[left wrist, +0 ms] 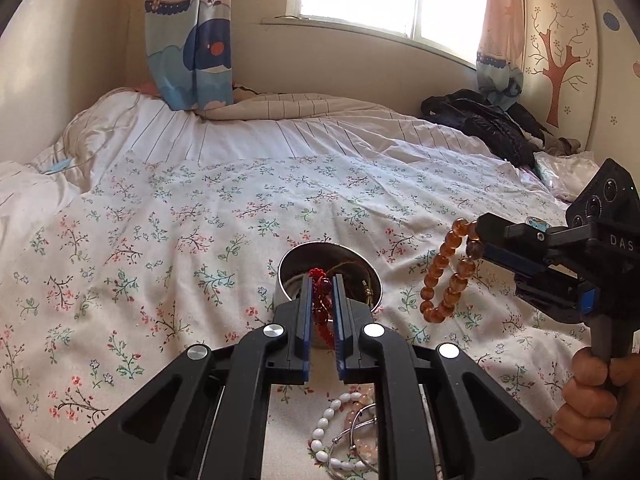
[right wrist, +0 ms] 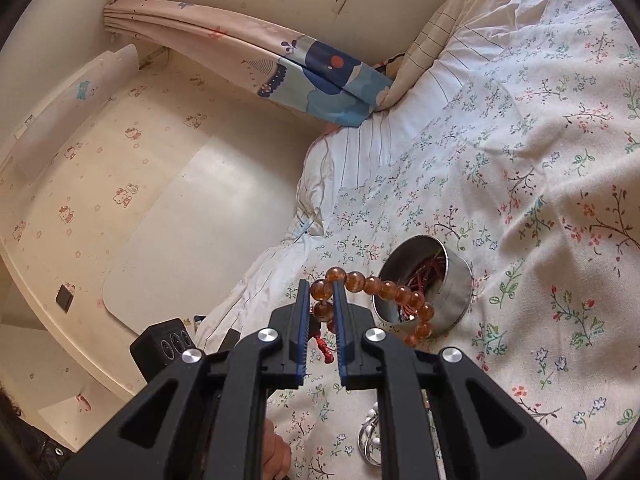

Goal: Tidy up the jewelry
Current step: 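Carry both bracelets over the tin and open both grippers to drop them, then move both open grippers back to the white bead bracelets and silver bangles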

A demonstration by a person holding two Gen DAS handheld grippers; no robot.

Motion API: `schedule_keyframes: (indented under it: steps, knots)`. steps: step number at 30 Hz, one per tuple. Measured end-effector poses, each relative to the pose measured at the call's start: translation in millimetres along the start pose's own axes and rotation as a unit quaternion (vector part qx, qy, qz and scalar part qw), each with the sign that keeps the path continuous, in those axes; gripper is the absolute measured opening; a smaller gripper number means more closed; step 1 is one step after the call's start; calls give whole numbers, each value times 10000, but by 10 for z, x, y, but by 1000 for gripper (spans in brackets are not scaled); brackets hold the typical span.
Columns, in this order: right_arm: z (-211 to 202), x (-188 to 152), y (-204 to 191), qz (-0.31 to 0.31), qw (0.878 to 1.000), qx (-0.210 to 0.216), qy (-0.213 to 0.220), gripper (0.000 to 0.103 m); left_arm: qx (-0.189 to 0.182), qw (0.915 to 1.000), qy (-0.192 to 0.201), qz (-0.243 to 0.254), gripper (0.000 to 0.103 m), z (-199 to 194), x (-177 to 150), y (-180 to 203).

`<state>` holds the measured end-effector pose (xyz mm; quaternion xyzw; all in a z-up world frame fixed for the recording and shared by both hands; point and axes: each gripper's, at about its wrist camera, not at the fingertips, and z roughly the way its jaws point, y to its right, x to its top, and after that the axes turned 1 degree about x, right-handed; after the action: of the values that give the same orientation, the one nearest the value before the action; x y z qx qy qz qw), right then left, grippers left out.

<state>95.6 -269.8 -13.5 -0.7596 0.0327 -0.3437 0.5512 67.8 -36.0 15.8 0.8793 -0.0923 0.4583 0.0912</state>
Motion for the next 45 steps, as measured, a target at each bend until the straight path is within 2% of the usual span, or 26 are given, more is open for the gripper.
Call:
schedule_keyframes:
  steps: [8,20,23,25,26,27,29,32,34,45]
  knots:
    - [193,120,24,-32,10000,31,-48,13,-93,9999,33,109,9,204,117,154]
    - [346,256,149,-39,9999,-61,-113,13,-63,10000,-39,20,9,492,198,135]
    - [433,280,177,-70,9997,-137,-194,13,2,9998,-186,-29,9,625,205,114]
    - [522,295,209,-89,9993,-195,-298,13,117,9992,-383,-55,14,744,189,84]
    - [570,304,231,-67,9992,-196,-350,13,145,9987,-480,-62,22,786,181,68]
    - [623,314,258,-39,9989,-228,-407,13,192,9984,-520,-85,34,805,176,38]
    - [707,317,321,27,9983,-298,-491,20,366,9983,-428,-154,56,773,175,-20]
    - [729,301,349,27,9980,-342,-531,23,505,9981,-266,-249,58,692,200,-106]
    - [705,291,343,3,9980,-391,-497,30,592,9974,-298,-276,58,688,192,-143]
    - [683,269,347,-141,9958,-713,-564,41,949,9948,-323,191,62,677,150,-44]
